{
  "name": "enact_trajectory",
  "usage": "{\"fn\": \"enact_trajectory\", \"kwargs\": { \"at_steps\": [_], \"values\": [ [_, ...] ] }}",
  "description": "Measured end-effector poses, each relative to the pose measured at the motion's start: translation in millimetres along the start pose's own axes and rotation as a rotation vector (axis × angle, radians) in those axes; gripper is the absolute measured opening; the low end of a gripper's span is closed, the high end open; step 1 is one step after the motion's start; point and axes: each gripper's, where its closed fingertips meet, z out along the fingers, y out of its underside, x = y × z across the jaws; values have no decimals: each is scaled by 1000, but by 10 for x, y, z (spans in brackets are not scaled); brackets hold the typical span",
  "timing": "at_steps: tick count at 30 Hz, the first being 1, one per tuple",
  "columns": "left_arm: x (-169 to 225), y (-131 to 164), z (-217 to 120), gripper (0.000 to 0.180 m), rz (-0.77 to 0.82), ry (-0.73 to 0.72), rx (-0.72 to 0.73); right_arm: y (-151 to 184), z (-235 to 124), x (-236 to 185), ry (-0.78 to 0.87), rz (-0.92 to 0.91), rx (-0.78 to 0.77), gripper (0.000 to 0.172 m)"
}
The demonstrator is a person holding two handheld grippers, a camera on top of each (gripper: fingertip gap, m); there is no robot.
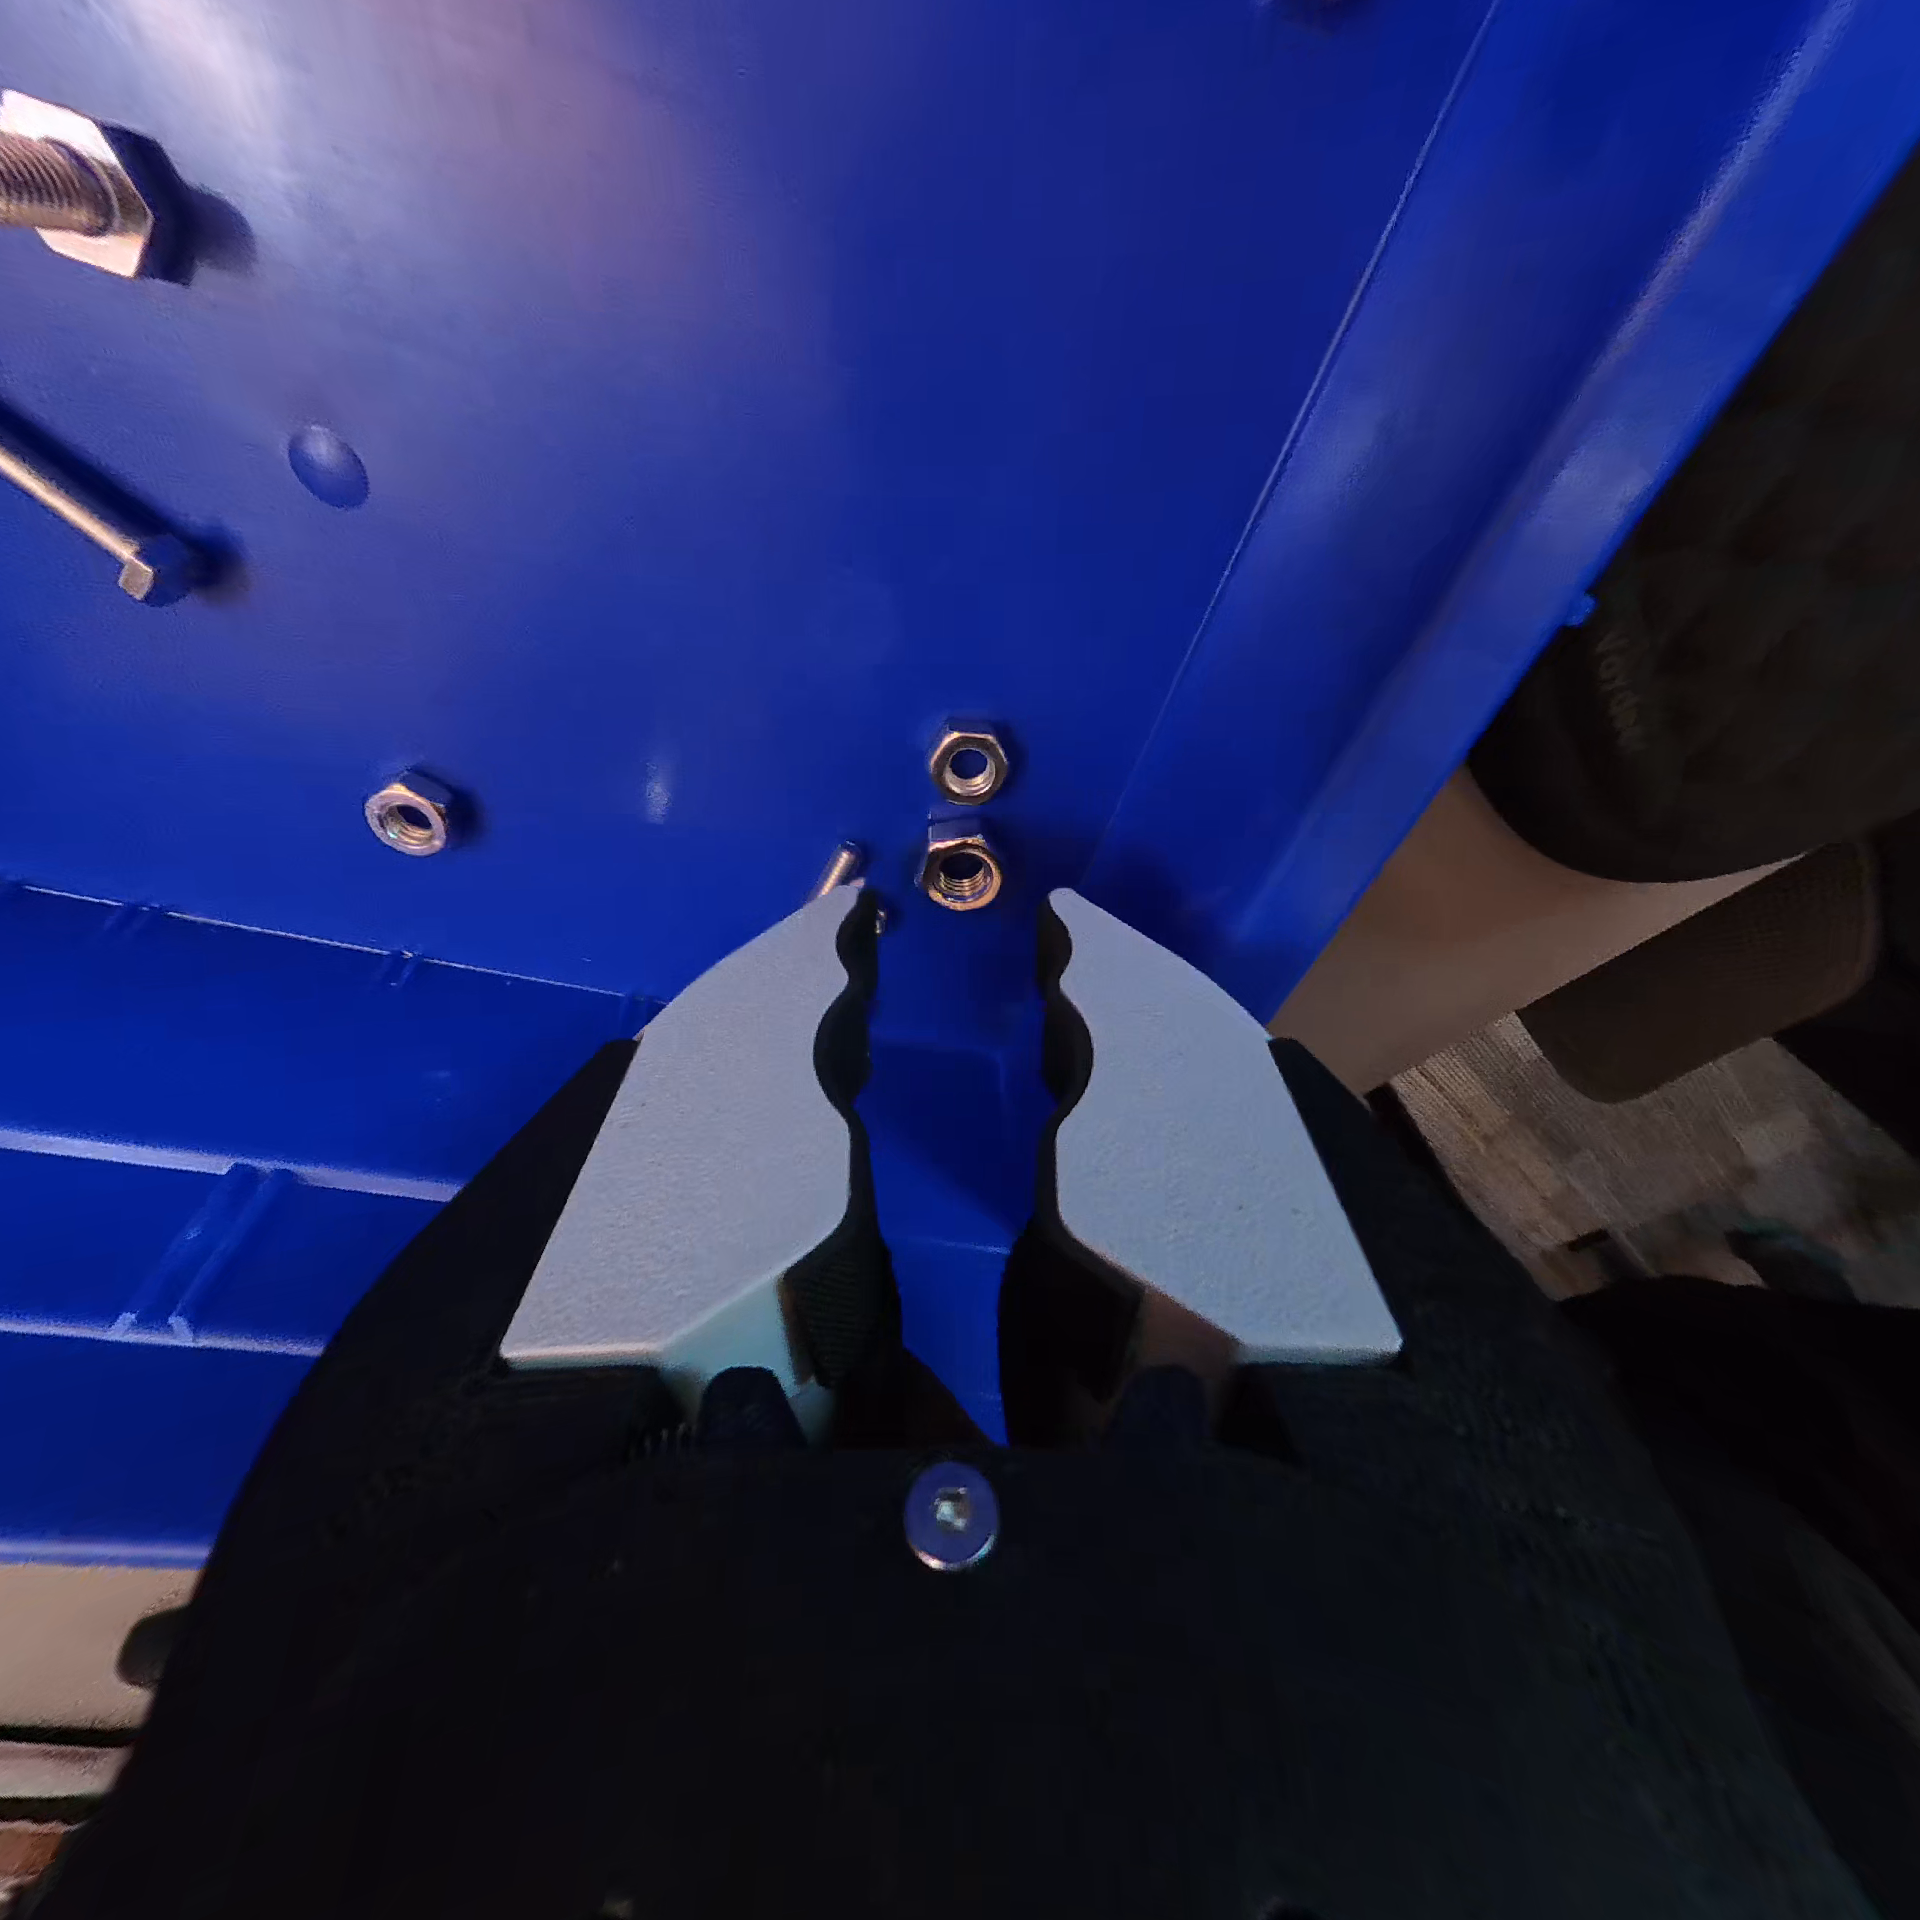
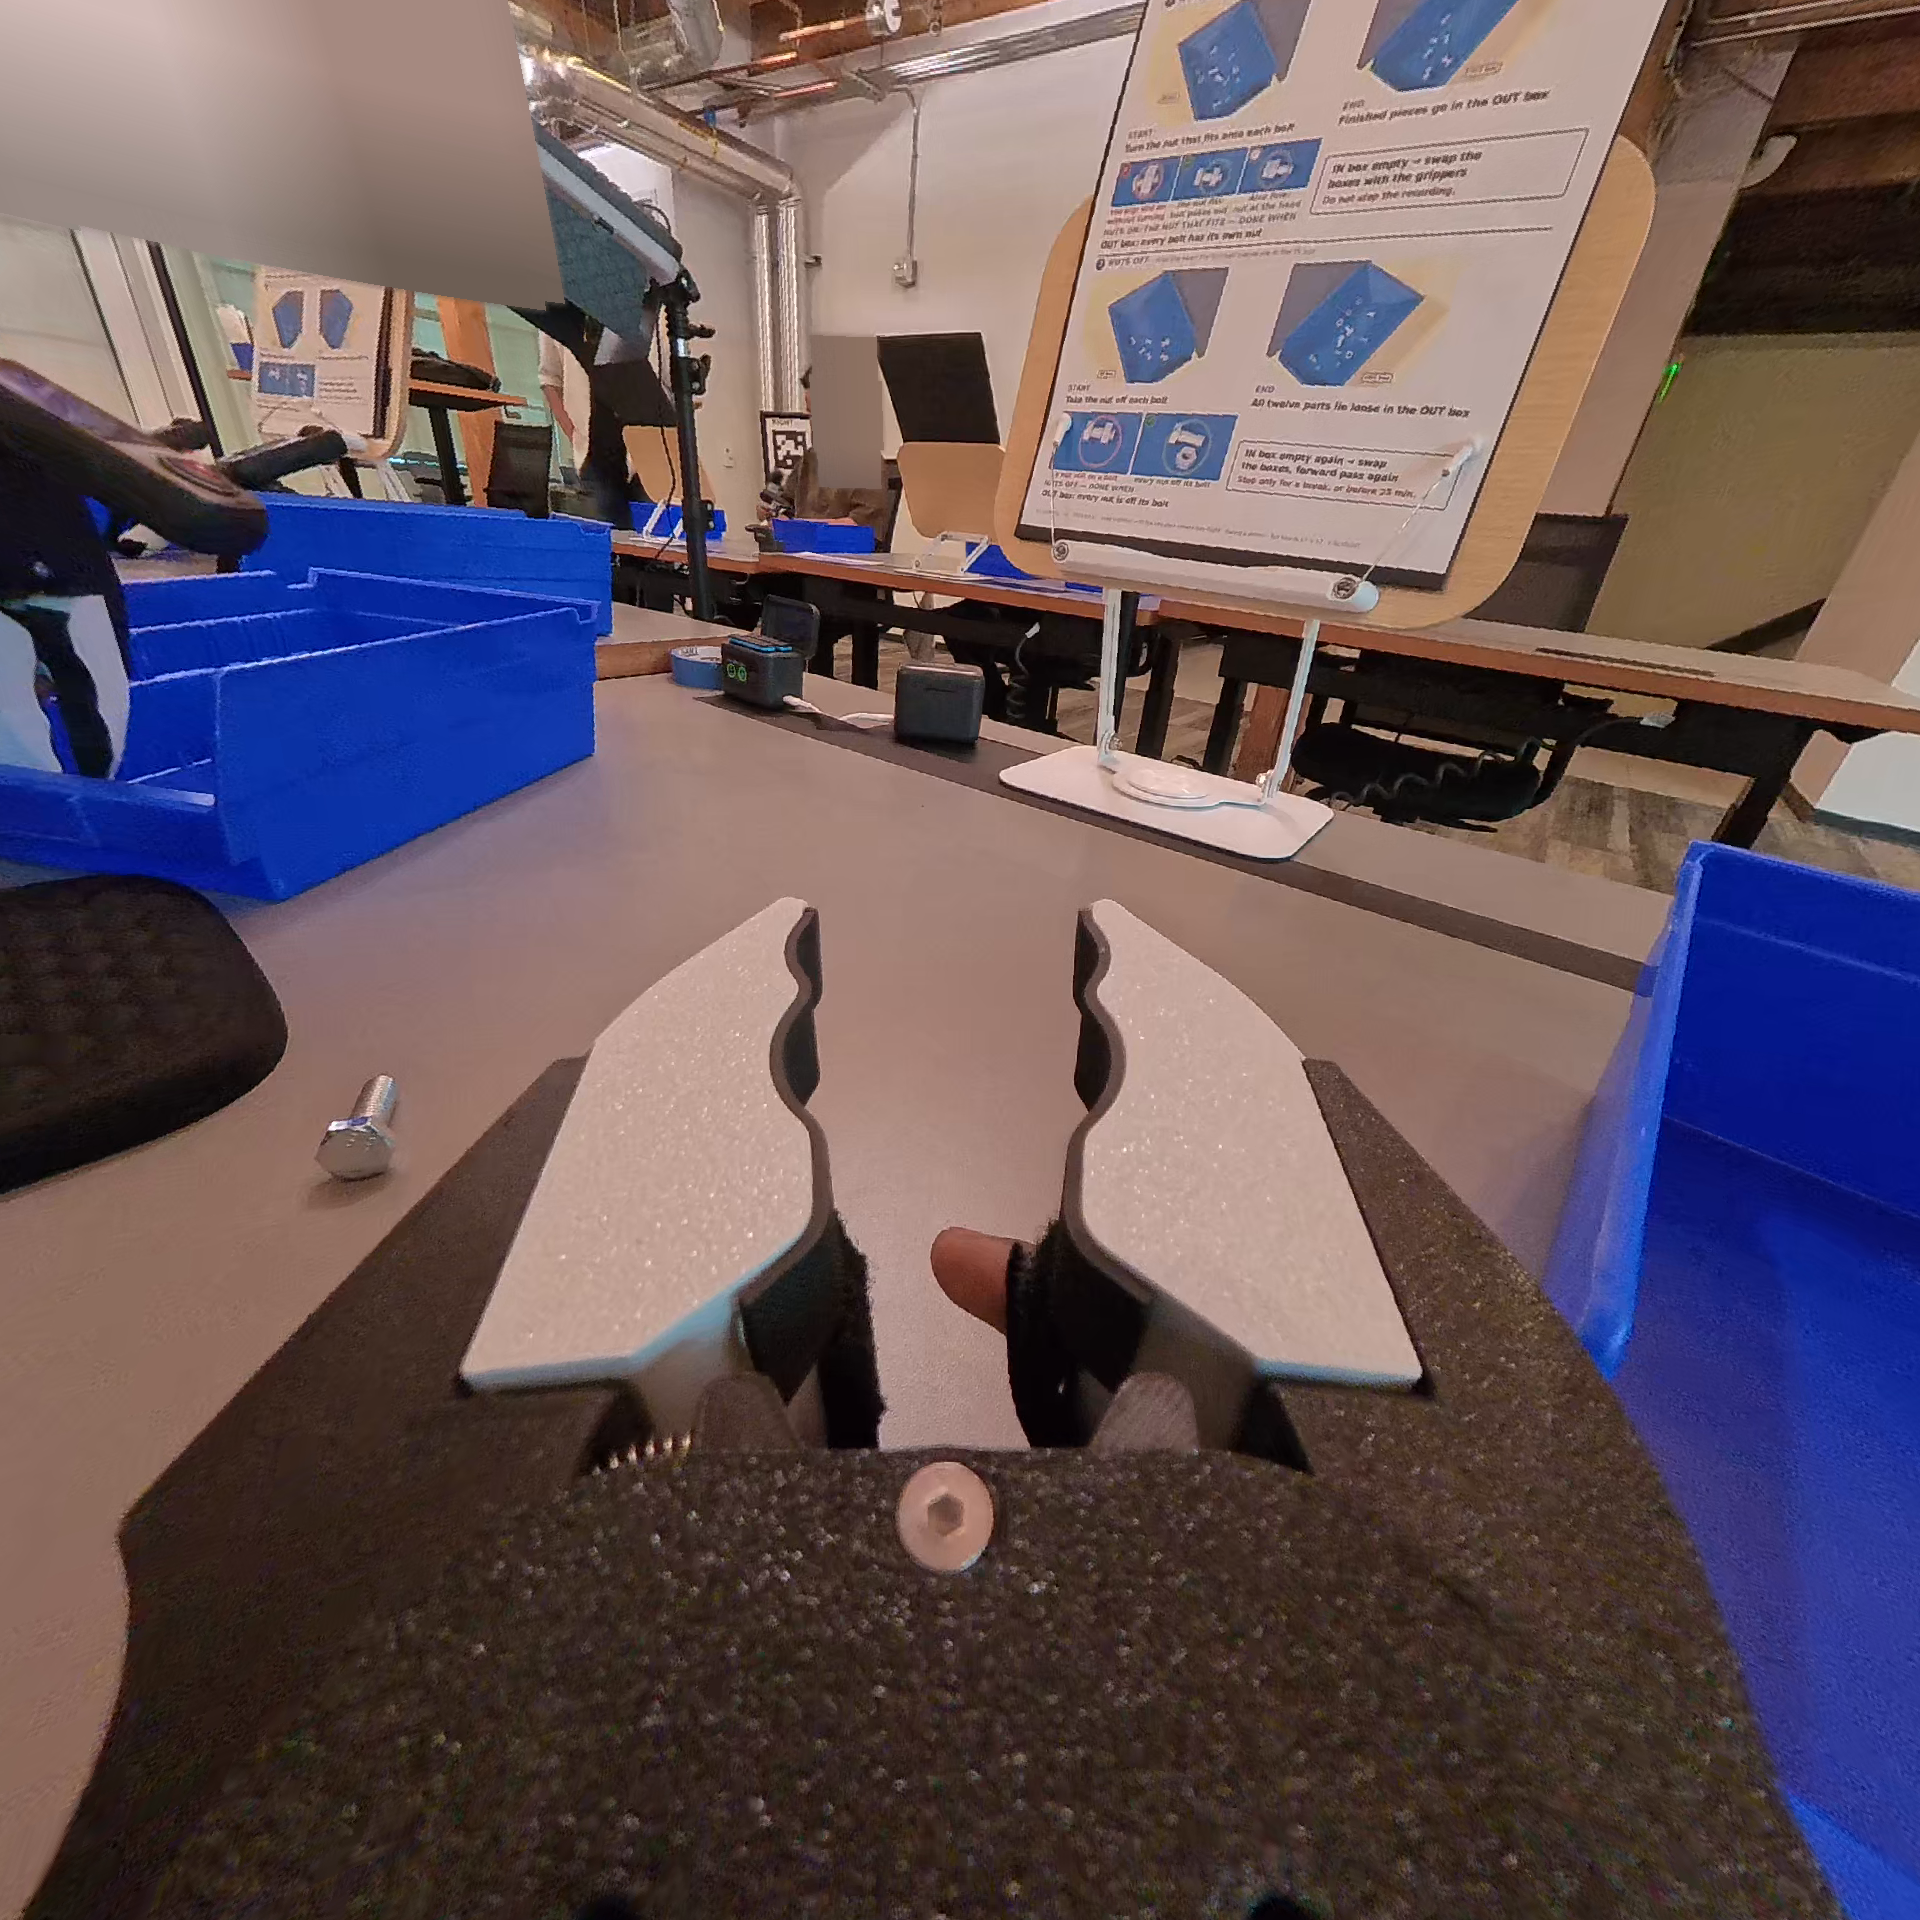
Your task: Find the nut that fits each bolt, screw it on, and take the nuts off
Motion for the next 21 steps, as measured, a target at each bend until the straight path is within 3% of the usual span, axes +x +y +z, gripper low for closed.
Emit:
{"fn": "enact_trajectory", "kwargs": {
  "at_steps": [5,12,16,21],
  "values": [
    [-27,7,98,31,-43,-14,-18,-7,-4,6,2,3,4,47],
    [-5,45,147,19,-34,-18,-41,-10,-7,13,3,9,7,47],
    [-50,-6,-18,19,-38,-43,15,-10,-7,14,3,11,7,47],
    [-31,-231,-511,18,-11,-120,171,-7,-7,11,1,9,6,47]
  ]
}}
